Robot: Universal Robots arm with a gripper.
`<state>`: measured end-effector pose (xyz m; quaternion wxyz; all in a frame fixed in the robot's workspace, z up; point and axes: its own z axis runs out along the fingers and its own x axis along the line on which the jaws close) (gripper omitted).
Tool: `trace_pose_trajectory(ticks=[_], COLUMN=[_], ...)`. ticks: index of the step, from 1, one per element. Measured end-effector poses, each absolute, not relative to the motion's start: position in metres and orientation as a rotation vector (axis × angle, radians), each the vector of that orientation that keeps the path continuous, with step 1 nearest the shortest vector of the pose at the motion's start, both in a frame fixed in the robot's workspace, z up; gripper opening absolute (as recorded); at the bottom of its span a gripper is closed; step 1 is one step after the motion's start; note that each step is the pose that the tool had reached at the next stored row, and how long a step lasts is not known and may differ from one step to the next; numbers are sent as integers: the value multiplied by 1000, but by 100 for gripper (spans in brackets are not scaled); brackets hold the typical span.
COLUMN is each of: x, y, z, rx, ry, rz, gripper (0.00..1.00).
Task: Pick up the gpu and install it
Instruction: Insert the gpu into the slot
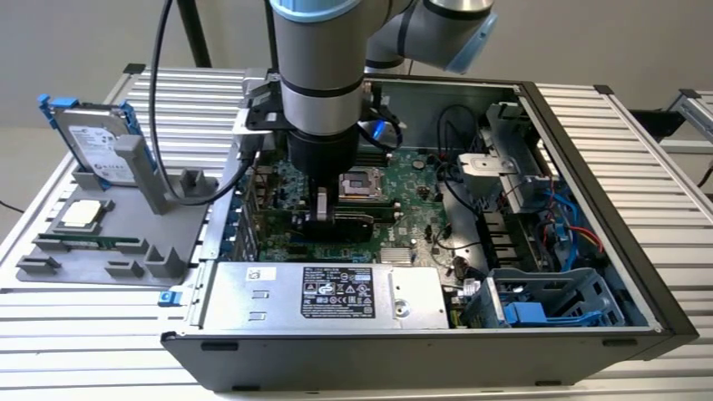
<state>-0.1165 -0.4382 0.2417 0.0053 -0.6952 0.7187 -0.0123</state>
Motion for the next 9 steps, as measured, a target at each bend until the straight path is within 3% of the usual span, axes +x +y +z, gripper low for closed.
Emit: trace_pose_trajectory(ticks=[6,7,9], x=[-117,-116,-116], y=[-438,-438,-438], z=[241,240,240], rx=[-2177,-2176,-2176], ry=[2250,2249,2249], rz=[-39,-39,-38], gripper=[0,100,100])
